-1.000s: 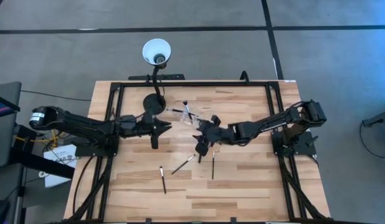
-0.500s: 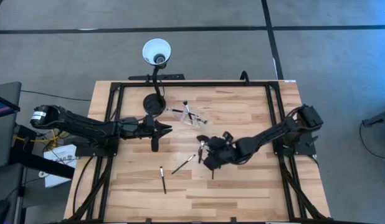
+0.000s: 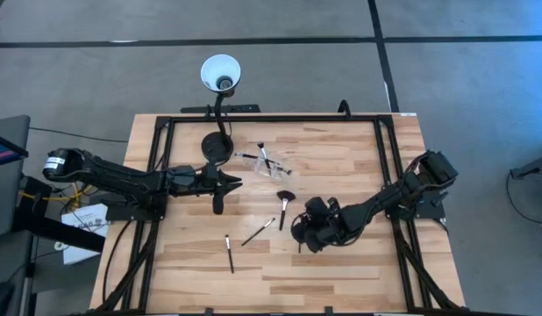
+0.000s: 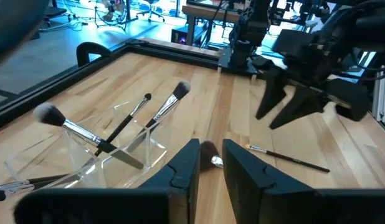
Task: Sort items
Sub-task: Put the eyeshadow brush into the left section of the transparent organizer
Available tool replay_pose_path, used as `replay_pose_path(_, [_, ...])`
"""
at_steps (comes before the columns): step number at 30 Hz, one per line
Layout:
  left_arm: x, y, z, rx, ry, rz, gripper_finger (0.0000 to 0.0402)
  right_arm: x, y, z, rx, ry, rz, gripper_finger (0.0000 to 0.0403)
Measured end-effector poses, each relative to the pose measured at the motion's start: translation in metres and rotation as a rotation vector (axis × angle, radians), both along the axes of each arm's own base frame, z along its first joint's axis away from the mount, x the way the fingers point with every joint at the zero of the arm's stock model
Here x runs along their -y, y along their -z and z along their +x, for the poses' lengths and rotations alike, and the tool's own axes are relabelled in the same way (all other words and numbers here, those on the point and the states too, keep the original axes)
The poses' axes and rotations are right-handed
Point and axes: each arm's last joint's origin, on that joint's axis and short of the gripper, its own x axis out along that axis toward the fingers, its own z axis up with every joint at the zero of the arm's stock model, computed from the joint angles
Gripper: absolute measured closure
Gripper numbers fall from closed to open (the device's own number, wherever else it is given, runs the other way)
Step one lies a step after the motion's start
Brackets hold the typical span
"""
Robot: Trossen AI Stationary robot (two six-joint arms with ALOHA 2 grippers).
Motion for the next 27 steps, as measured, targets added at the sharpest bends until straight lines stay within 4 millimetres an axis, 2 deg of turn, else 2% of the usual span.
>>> replay_pose_path(6, [0.0, 0.0, 0.0, 0.0, 0.0, 0.0, 0.0335, -0.014, 0.007, -0.001, 0.047, 0.012, 0.021, 0.0277])
replay_pose_path(9, [-0.002, 0.0, 0.0, 0.0, -0.017, 0.011, 0.0334, -0.024, 0.024, 0.006, 0.067, 0.0, 0.044, 0.0277])
replay_pose_path(13, [-0.006, -0.001, 0.0, 0.005, -0.043, 0.012, 0.0334, -0.027, 0.047, 0.008, -0.014, -0.017, -0.01, 0.0274])
replay_pose_path(20, [-0.012, -0.001, 0.0, 0.011, -0.071, 0.014, 0.0334, -0.029, 0.046, 0.017, 0.02, 0.005, -0.102, 0.0279])
replay_pose_path(27, [-0.014, -0.001, 0.0, 0.013, -0.085, 0.014, 0.0334, -0.031, 0.048, 0.009, -0.005, 0.064, -0.062, 0.0276])
